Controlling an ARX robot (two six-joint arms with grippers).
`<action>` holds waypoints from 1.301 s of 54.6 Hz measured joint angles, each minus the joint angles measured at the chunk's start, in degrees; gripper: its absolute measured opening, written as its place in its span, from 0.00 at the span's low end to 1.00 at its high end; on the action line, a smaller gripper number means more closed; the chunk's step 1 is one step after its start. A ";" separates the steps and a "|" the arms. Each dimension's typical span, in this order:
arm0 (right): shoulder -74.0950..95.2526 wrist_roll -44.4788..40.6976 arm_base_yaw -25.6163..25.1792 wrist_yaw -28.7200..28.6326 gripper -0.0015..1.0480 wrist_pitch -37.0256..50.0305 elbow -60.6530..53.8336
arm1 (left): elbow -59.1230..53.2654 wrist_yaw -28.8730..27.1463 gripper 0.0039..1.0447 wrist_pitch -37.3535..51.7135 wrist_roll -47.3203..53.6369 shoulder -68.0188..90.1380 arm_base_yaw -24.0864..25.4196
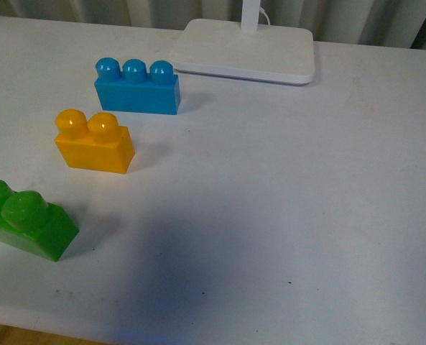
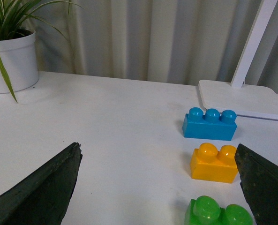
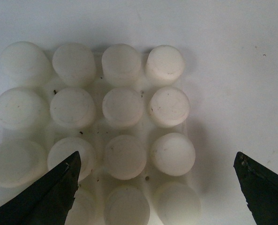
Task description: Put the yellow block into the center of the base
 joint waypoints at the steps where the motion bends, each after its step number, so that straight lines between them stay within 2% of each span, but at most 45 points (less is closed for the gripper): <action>1: 0.37 -0.11 0.00 0.00 0.91 0.09 0.26 | 0.00 0.00 0.94 0.00 0.00 0.00 0.00; 14: 4.98 -0.46 0.37 0.79 0.91 1.42 3.34 | 0.00 -0.02 0.94 0.00 0.00 0.00 0.00; 30: 6.47 0.55 0.63 -2.43 0.91 -2.38 4.94 | 0.00 -0.02 0.94 0.00 0.00 0.00 0.00; 43: 7.93 1.40 1.84 -2.60 0.91 -2.84 5.57 | 0.00 -0.02 0.94 0.00 0.00 0.00 0.00; 61: 10.32 6.95 8.46 -2.40 0.91 -2.05 5.29 | 0.00 -0.02 0.94 0.00 0.00 0.00 0.00; 71: 7.32 17.16 15.78 -0.46 0.91 -2.45 1.38 | 0.00 0.00 0.94 0.00 0.00 0.00 0.00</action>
